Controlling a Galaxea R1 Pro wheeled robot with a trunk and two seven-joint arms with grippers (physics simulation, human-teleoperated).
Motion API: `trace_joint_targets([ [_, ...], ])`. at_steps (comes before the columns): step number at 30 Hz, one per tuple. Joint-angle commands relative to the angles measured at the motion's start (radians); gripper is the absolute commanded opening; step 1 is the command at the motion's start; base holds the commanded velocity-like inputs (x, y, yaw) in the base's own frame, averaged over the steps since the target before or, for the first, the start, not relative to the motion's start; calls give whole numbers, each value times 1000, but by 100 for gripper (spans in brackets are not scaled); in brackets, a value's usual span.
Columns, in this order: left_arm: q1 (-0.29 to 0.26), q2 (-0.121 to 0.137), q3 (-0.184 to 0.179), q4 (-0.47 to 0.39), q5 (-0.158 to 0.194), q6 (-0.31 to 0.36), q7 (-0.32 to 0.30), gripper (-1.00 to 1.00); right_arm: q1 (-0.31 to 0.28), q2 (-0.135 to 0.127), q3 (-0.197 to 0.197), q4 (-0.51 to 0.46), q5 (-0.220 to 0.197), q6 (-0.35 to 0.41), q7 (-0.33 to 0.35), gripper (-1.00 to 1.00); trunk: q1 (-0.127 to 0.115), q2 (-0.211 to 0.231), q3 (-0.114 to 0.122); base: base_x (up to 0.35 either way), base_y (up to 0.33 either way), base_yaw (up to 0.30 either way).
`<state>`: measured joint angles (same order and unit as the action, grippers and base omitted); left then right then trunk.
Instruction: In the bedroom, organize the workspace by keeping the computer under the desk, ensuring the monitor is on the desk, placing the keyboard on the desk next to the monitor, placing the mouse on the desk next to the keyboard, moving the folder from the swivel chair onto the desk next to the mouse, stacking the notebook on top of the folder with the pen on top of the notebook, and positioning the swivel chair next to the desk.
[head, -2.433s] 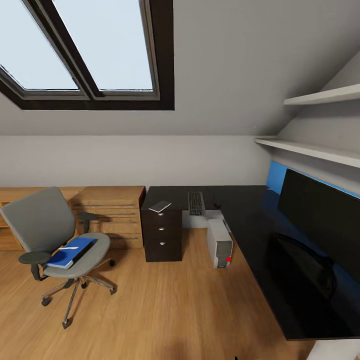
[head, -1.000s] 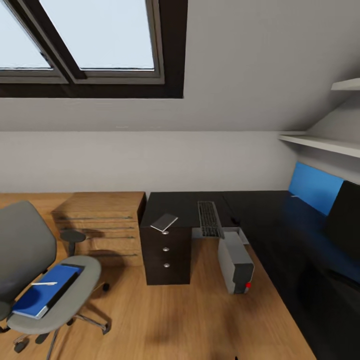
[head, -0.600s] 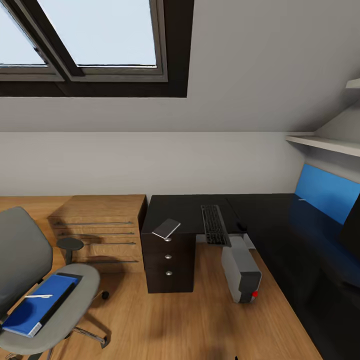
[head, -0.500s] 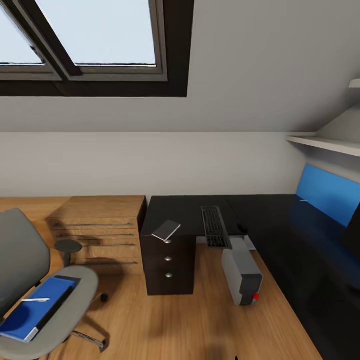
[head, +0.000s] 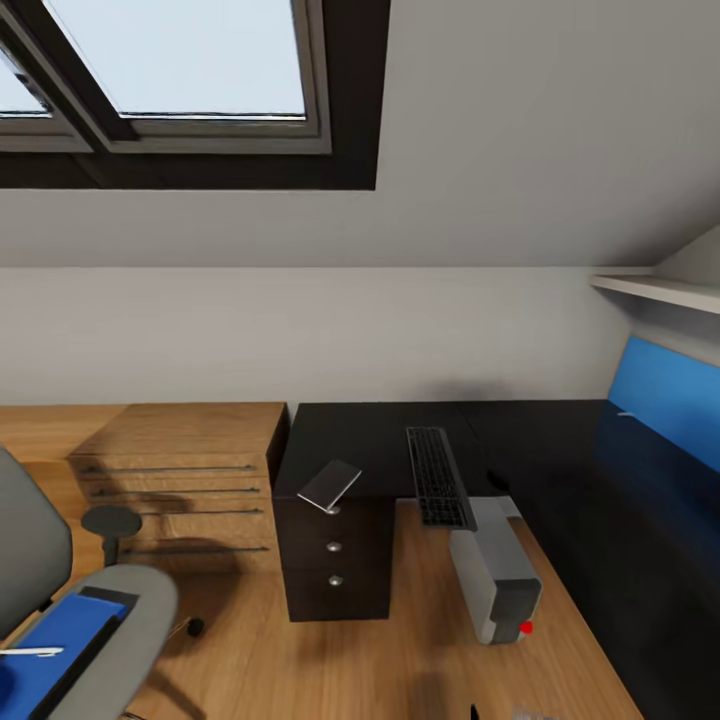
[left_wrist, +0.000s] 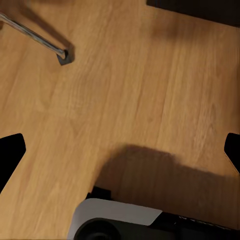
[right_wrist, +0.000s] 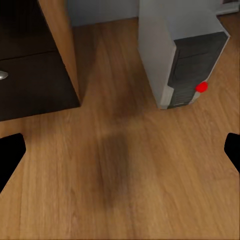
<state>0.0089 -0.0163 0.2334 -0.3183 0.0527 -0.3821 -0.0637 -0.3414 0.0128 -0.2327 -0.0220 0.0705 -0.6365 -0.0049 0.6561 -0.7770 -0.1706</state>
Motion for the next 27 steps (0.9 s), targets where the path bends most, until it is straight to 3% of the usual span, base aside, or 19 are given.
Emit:
trace_joint_targets([
  [1,0,-1,4,-1,6,0,-7,100,-1,1,-8,-11,7,-3,-1,100,1,-1,-1,324,0,0],
  [5,0,-1,4,0,6,-1,-9,100,-1,1,-9,-100,6,0,-9,100,1,-1,-1,210,0,0],
  [9,0,-1,4,1,6,-1,-10,100,-2,4,-10,-171,-2,3,-87,100,1,-1,-1,53,0,0],
  [11,0,-2,4,1,6,-1,-10,100,-2,16,-10,-195,-30,5,-123,100,1,-1,-1,19,0,0],
  [13,0,-2,4,1,6,-1,-10,100,-4,37,-10,-224,-105,7,-145,100,1,-1,-1,9,0,0],
  [16,0,-3,4,1,6,-1,-10,100,-7,48,-9,-258,-211,15,-152,100,1,-1,-1,4,0,0],
  [18,0,-4,5,1,6,-1,-10,100,-11,51,-9,-284,-324,51,-144,100,1,-1,-1,2,0,0],
  [20,0,-5,5,1,6,-1,-10,100,-21,50,-8,-322,-430,126,-118,100,1,-1,-1,0,0,0],
  [25,0,-6,6,2,6,-1,-10,100,-36,35,-11,-457,-686,411,13,100,1,-1,-1,0,0,0],
  [26,0,-6,6,2,6,-1,-10,100,-37,31,-11,-470,-716,433,28,100,1,-1,-1,0,0,0],
  [27,0,-6,6,2,6,-1,-10,100,-37,23,-11,-503,-807,487,68,100,1,-1,-1,0,0,0],
])
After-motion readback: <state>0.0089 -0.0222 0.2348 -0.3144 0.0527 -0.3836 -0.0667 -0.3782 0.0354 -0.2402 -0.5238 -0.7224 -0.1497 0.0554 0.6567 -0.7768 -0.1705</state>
